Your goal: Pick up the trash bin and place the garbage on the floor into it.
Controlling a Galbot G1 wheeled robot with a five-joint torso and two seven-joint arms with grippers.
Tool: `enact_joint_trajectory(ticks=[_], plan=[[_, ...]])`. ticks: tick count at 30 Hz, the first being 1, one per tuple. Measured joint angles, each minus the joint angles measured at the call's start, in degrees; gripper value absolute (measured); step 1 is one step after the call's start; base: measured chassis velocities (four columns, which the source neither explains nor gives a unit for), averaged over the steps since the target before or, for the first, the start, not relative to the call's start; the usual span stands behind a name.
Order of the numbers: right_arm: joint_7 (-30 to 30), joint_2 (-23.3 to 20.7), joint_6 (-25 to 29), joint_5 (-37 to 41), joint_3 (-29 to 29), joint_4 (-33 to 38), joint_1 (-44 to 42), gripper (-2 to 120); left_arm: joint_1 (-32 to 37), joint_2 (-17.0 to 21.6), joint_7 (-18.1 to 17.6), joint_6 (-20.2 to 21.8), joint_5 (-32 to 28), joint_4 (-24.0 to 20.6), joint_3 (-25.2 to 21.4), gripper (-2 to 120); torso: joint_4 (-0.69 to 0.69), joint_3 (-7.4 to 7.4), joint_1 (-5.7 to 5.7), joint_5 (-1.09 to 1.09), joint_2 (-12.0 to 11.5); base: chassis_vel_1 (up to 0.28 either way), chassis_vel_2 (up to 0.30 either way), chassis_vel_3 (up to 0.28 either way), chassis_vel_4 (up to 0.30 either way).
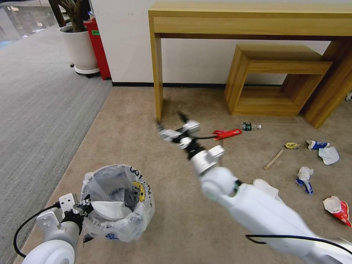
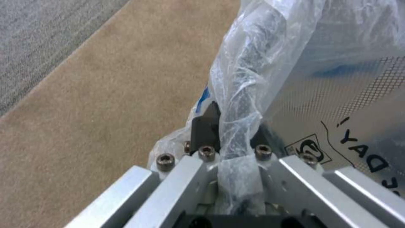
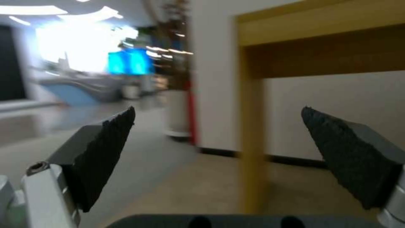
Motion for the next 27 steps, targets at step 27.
enact_joint_trajectory(ticks=[27], plan=[[17.29, -6.11, -14.47, -7.02, 19.3, 2.69, -20.97, 100, 3.82, -1.51, 6.79, 2.26, 7.16, -0.87, -1.78, 1, 0.0, -0.01, 0.0, -0.03, 0.0, 0.0, 0.0, 0.0, 0.0]])
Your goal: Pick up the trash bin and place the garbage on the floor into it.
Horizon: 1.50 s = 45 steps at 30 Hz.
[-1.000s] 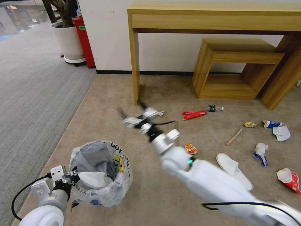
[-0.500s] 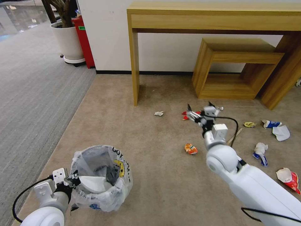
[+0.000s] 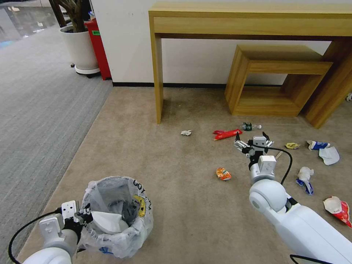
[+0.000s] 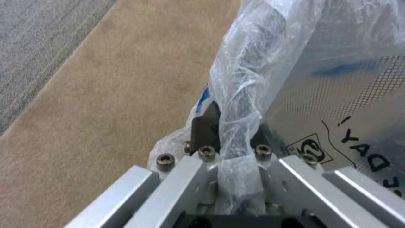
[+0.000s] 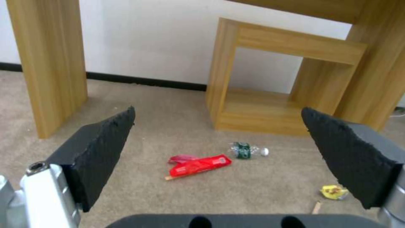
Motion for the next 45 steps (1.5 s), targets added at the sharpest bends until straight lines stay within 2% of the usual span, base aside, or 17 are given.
enact_joint_trajectory(ticks=[2, 11, 45], plan=[[-0.01, -0.22, -0.14, -0.56, 0.76, 0.13, -0.8, 100, 0.63, -0.02, 0.24, -1.34, -0.09, 0.0, -0.5, 1, 0.01, 0.0, 0.0, 0.0, 0.0, 0.0, 0.0, 0.0, 0.0], [0.05, -0.02, 0.7, -1.54, 1.89, 0.21, -2.37, 100, 1.32, -0.53, 0.52, -2.53, -0.02, -0.21, -1.17, 1, 0.01, 0.0, 0.0, 0.0, 0.0, 0.0, 0.0, 0.0, 0.0], [-1.71, 1.11, 3.38, -2.8, 1.63, -0.29, -3.33, 100, 3.68, -2.24, 1.29, -3.23, 1.21, -0.68, -2.09, 1, -0.02, 0.01, 0.0, 0.0, 0.0, -0.015, -0.013, -0.016, -0.015]])
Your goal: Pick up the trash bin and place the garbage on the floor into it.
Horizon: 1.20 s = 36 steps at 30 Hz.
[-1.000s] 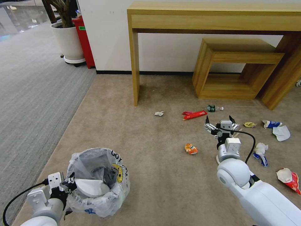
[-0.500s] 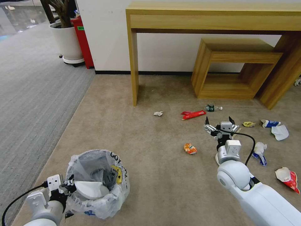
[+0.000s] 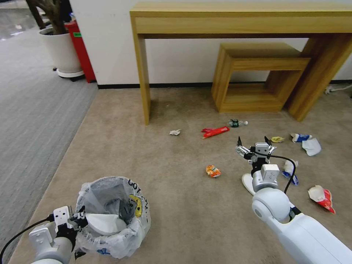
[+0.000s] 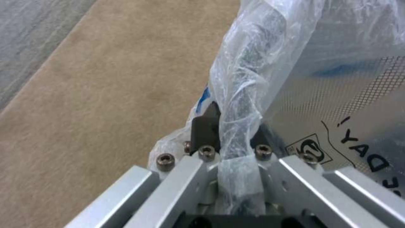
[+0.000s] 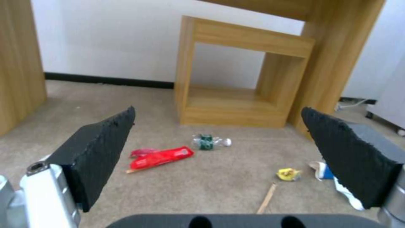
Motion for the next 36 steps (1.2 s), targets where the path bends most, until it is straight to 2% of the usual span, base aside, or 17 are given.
enact_joint_trajectory(ticks=[5, 20, 36], plan=[[-0.02, 0.13, 0.9, 0.15, 0.26, -0.06, 0.0, 100, -0.15, 0.15, -0.09, -0.01, -0.44, 0.07, -0.43, 1, 0.04, 0.0, 0.0, 0.0, 0.0, 0.0, 0.0, 0.0, 0.0], [-1.17, -0.05, 0.57, 0.36, 2.31, 0.63, -1.65, 100, -1.28, 0.65, -0.43, 0.15, -1.66, 1.09, -0.31, 1, 0.03, 0.0, 0.0, 0.0, 0.0, 0.0, 0.0, 0.0, 0.0], [-1.68, 0.02, 0.67, 0.19, 1.89, 0.88, -1.47, 99, -1.36, 1.23, -0.6, -0.04, -2.27, 1.05, -0.42, 1, 0.03, 0.0, 0.0, 0.0, 0.0, -0.011, 0.009, 0.005, -0.01]])
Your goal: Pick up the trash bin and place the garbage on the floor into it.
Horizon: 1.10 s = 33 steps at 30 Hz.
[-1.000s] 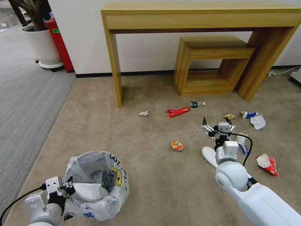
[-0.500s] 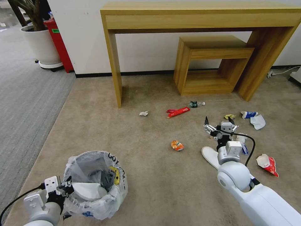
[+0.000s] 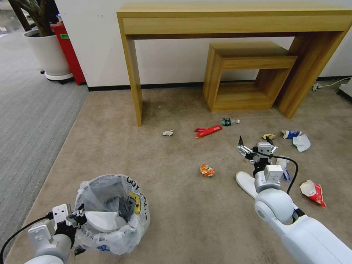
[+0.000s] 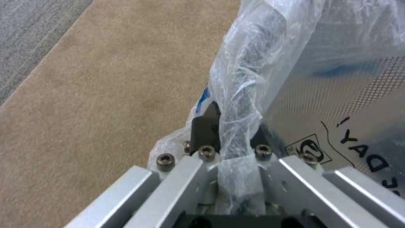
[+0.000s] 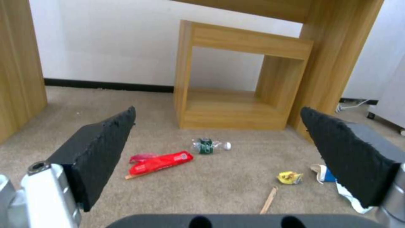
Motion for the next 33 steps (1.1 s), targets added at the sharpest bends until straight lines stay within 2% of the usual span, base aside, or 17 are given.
enact_joint_trajectory(ticks=[33], plan=[[-0.05, 0.94, 0.32, -0.51, -1.34, -1.3, 0.95, 99, -0.72, 0.28, 0.27, -1.33, -0.11, 1.14, 0.15, 1, 0.0, 0.0, 0.0, 0.0, 0.0, -0.066, 0.063, 0.063, -0.066]])
